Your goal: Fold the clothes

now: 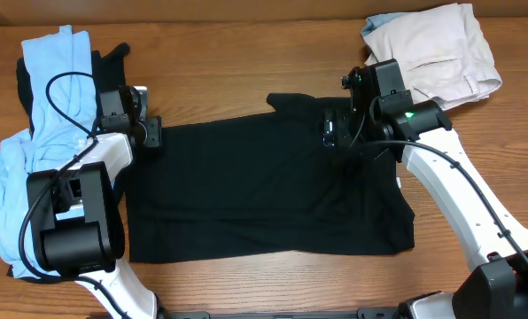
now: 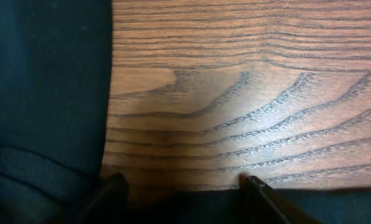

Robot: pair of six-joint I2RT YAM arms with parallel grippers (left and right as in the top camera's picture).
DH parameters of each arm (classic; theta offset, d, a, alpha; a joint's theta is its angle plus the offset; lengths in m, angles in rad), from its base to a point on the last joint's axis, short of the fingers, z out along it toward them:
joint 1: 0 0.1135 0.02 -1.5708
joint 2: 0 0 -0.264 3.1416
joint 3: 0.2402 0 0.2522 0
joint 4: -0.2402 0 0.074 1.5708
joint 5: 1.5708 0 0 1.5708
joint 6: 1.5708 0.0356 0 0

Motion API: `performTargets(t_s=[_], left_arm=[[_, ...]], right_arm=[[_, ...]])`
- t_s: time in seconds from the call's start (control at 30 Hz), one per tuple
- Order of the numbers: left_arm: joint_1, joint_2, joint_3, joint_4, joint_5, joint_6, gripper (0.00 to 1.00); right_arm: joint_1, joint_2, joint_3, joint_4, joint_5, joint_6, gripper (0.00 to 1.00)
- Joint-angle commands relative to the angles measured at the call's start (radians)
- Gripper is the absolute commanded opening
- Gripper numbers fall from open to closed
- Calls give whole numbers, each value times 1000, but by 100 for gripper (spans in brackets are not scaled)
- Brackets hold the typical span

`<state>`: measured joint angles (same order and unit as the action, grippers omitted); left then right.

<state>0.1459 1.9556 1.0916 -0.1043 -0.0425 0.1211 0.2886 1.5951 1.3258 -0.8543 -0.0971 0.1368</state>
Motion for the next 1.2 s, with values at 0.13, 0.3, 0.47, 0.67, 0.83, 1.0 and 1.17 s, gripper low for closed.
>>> performTargets(t_s=[0.13,0.3,0.47,0.67,0.83,1.0,1.17], left_arm=[[5,24,9,-52,-19,-17,21],[5,25,10,-113,-25,-18,4],[5,24,102,-286,-44,-93,4],[5,24,303,-517,-106,-95,37],[6,24,397,-569,-148,-55,78],[6,71,396,-577,-115,19,76],[5,153,396,-622,-95,43,73]], right_arm=[[-2,1,11,5,-2,-7,89],[-2,1,11,16,-2,-7,86],[-3,1,11,36,-1,-7,84],[-3,1,11,46,-1,-7,84],[-3,1,11,40,-1,-7,84],[-3,1,11,38,-2,-7,84],[-3,1,11,38,-1,-11,84]])
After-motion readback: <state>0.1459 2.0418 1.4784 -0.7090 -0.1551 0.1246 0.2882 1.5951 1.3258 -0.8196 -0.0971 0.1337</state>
